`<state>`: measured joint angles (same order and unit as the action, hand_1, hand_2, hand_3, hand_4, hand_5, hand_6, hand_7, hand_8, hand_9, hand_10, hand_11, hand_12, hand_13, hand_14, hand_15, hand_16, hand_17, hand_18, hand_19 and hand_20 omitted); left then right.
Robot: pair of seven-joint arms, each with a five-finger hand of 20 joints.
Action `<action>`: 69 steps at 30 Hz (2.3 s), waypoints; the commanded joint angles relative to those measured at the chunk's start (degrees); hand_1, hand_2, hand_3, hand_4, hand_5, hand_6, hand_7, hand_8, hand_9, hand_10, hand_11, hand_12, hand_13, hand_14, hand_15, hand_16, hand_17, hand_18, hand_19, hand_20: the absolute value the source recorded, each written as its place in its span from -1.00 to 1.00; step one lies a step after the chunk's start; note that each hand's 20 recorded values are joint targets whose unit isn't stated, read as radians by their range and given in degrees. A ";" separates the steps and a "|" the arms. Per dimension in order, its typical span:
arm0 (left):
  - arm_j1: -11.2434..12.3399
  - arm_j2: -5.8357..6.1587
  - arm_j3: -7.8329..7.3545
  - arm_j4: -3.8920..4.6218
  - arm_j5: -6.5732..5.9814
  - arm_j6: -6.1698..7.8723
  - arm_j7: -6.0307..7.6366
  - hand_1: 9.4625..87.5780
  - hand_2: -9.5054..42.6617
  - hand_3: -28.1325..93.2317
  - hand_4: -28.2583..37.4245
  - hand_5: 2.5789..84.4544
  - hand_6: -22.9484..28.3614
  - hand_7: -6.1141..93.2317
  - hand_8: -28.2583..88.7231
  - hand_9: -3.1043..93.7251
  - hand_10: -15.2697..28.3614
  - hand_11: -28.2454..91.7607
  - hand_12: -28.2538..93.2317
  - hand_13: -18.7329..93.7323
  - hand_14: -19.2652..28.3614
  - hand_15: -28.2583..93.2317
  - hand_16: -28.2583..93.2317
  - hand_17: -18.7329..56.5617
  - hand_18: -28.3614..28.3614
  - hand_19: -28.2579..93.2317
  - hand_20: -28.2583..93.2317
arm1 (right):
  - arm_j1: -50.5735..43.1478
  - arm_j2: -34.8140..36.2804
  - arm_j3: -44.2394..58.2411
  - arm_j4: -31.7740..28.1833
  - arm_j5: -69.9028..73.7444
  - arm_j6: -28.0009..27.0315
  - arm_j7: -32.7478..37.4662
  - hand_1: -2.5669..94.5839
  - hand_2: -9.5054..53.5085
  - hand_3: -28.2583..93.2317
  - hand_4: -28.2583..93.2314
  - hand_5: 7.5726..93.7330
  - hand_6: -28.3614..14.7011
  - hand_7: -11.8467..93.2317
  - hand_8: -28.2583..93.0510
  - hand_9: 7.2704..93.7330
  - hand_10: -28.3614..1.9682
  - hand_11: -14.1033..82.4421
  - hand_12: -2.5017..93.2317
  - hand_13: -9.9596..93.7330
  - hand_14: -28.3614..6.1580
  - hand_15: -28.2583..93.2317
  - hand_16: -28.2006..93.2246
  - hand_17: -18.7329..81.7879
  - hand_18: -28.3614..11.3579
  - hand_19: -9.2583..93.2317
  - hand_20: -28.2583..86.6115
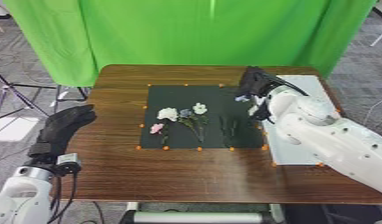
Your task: Arrange flowers
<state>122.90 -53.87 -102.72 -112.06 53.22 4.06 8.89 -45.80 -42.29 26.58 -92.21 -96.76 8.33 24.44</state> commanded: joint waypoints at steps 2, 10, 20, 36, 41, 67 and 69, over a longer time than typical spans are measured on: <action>-0.65 0.34 0.38 0.54 -0.12 -1.04 -0.49 -0.45 -0.84 0.50 -0.56 0.04 0.02 -0.47 -0.66 0.00 0.29 -0.12 -0.27 -0.03 0.51 -0.27 -0.47 -0.46 0.38 -0.46 -0.32 | -1.45 -4.74 -0.68 2.04 -2.51 -2.91 0.94 0.39 -1.00 0.32 -0.82 0.73 0.27 -0.31 -0.33 0.94 0.29 -0.17 -0.09 1.00 0.73 0.66 -0.05 0.77 -0.28 1.00 0.72; -0.17 0.19 0.15 0.40 -0.16 -1.01 -0.52 -0.45 -0.84 0.51 -0.56 0.04 0.02 -0.47 -0.66 0.00 0.29 -0.12 -0.27 -0.03 0.51 -0.27 -0.47 -0.46 0.38 -0.46 -0.32 | -2.61 -4.99 0.80 3.74 -2.88 -4.83 0.88 0.36 -1.00 0.34 -0.82 0.72 0.29 -0.30 -0.35 0.94 0.29 -0.20 -0.09 1.00 0.71 0.64 -0.04 0.75 -0.30 1.00 0.70; -0.28 0.08 0.25 0.40 -0.12 -1.68 -0.47 -0.45 -0.85 0.51 -0.56 0.04 0.02 -0.47 -0.66 -0.01 0.29 -0.12 -0.27 -0.03 0.52 -0.27 -0.46 -0.47 0.40 -0.45 -0.31 | -3.00 -4.93 3.33 3.52 -0.73 -9.75 -0.09 0.22 -1.00 0.29 -0.76 0.60 0.29 -0.32 -0.36 0.82 0.10 -0.18 -0.22 0.98 0.68 0.61 -0.02 0.71 -0.32 1.00 0.67; -0.11 -0.10 0.14 0.27 -0.09 -1.77 -0.60 -0.45 -0.85 0.51 -0.56 0.03 0.02 -0.47 -0.66 -0.01 0.29 -0.12 -0.27 -0.04 0.52 -0.26 -0.46 -0.48 0.41 -0.45 -0.31 | -3.91 -2.48 13.54 2.16 0.48 -13.32 -0.15 -0.46 -1.00 0.42 -0.73 0.28 0.20 -0.54 -0.65 0.43 -0.27 -0.43 -0.48 0.93 0.54 0.53 -0.02 0.62 -0.43 1.00 0.60; 0.09 -0.09 0.05 0.10 -0.07 -1.76 -0.65 -0.45 -0.86 0.51 -0.56 0.03 0.02 -0.47 -0.66 -0.01 0.29 -0.12 -0.27 -0.04 0.52 -0.26 -0.46 -0.48 0.41 -0.45 -0.31 | -2.40 -0.88 13.58 4.74 -15.53 -13.20 2.30 -0.51 -1.00 0.42 -0.71 0.11 0.22 -0.60 -0.62 0.19 -0.31 -0.54 -0.52 0.89 0.48 0.51 -0.03 0.57 -0.48 1.00 0.54; 0.84 -0.35 -0.75 -0.26 -0.10 -2.11 -1.20 -0.46 -0.85 0.50 -0.56 0.03 0.02 -0.47 -0.66 -0.01 0.29 -0.12 -0.27 -0.04 0.52 -0.26 -0.46 -0.48 0.44 -0.43 -0.30 | -1.47 -3.05 14.98 23.10 -15.99 -18.96 7.50 -0.20 -1.00 0.46 -0.83 0.07 0.40 -0.57 -0.64 0.05 0.12 -0.57 -0.70 0.90 0.61 0.64 -0.09 0.64 -0.41 1.00 0.66; 0.59 -0.29 -0.74 -0.13 -0.02 -2.38 -1.27 -0.46 -0.85 0.50 -0.56 0.03 0.02 -0.47 -0.66 -0.01 0.29 -0.12 -0.27 -0.04 0.52 -0.26 -0.46 -0.48 0.45 -0.43 -0.30 | -1.72 -3.28 14.94 22.91 -15.63 -18.83 7.37 -0.20 -1.00 0.46 -0.84 0.07 0.39 -0.57 -0.64 0.05 0.11 -0.56 -0.70 0.91 0.61 0.64 -0.09 0.65 -0.41 1.00 0.66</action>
<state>123.21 -53.84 -103.08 -111.98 53.24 2.53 8.20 -46.38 -44.55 42.50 -69.34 -112.04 -11.62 32.31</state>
